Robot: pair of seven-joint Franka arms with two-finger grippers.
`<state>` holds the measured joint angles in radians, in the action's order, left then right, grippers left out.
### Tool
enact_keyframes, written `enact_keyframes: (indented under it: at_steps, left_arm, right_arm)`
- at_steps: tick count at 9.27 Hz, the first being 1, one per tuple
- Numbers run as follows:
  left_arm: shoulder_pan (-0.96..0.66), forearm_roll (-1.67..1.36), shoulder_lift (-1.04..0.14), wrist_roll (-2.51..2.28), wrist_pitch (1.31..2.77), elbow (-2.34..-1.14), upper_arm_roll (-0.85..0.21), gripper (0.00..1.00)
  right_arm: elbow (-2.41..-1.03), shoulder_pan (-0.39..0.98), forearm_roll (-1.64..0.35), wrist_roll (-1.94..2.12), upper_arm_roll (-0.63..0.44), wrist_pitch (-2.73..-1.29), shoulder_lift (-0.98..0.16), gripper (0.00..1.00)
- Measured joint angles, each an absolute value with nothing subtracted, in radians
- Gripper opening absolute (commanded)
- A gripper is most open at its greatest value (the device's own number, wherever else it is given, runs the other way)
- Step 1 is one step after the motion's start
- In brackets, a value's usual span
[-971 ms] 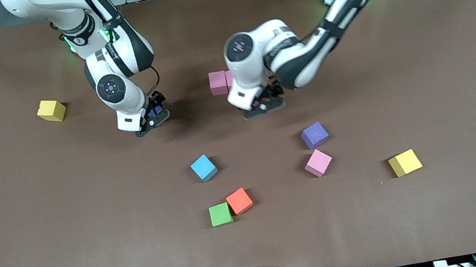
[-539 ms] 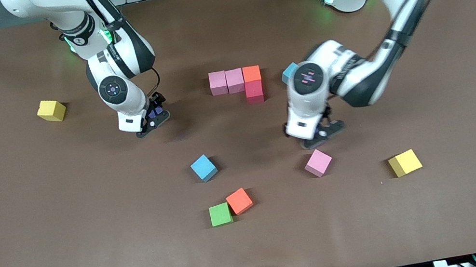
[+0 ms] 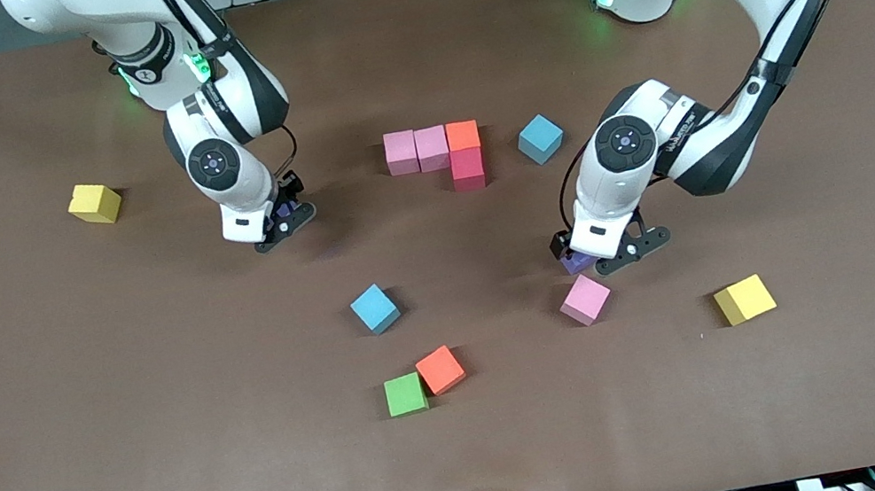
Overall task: Form number 2 with 11 blocks
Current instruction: 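Grasp a second purple cube with the left gripper while the right lifts purple, then carry the purple cube to the cube row with the right gripper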
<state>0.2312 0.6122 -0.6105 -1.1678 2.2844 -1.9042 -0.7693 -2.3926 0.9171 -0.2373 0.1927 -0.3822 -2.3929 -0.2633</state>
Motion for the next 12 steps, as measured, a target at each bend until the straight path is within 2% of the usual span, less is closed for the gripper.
enact_keyframes:
  at_steps: [1,3,6,7,8,9,10,12]
  left_arm:
    - [0.231,0.614,-0.610,-1.168,2.293,-1.910,-0.770,1.00]
    - [0.231,0.634,-0.617,-1.168,2.310,-1.924,-0.769,1.00]
    - [0.232,0.664,-0.653,-1.168,2.339,-1.928,-0.765,1.00]
    - [0.232,0.667,-0.664,-1.168,2.346,-1.928,-0.763,1.00]
    - [0.231,0.677,-0.672,-1.168,2.352,-1.926,-0.757,0.72]
    - [0.229,0.689,-0.678,-1.169,2.355,-1.924,-0.747,0.21]
    - [0.228,0.693,-0.685,-1.169,2.356,-1.923,-0.740,0.00]
    - [0.228,0.694,-0.689,-1.171,2.358,-1.918,-0.737,0.00]
  right_arm:
    - [-2.392,0.917,-0.237,0.193,-0.381,-2.393,-0.263,0.00]
    - [-2.382,0.917,-0.238,0.193,-0.365,-2.379,-0.261,0.00]
    - [-2.222,0.919,-0.348,0.184,-0.354,-2.198,-0.258,0.00]
    - [-2.184,0.920,-0.379,0.156,-0.351,-2.185,-0.257,0.00]
    - [-2.160,0.926,-0.385,0.100,-0.345,-2.185,-0.258,0.00]
    - [-2.134,0.933,-0.388,0.040,-0.338,-2.187,-0.262,0.00]
    - [-2.102,0.941,-0.389,-0.021,-0.334,-2.187,-0.267,0.00]
    - [-2.029,0.949,-0.414,-0.143,-0.332,-2.187,-0.290,0.00]
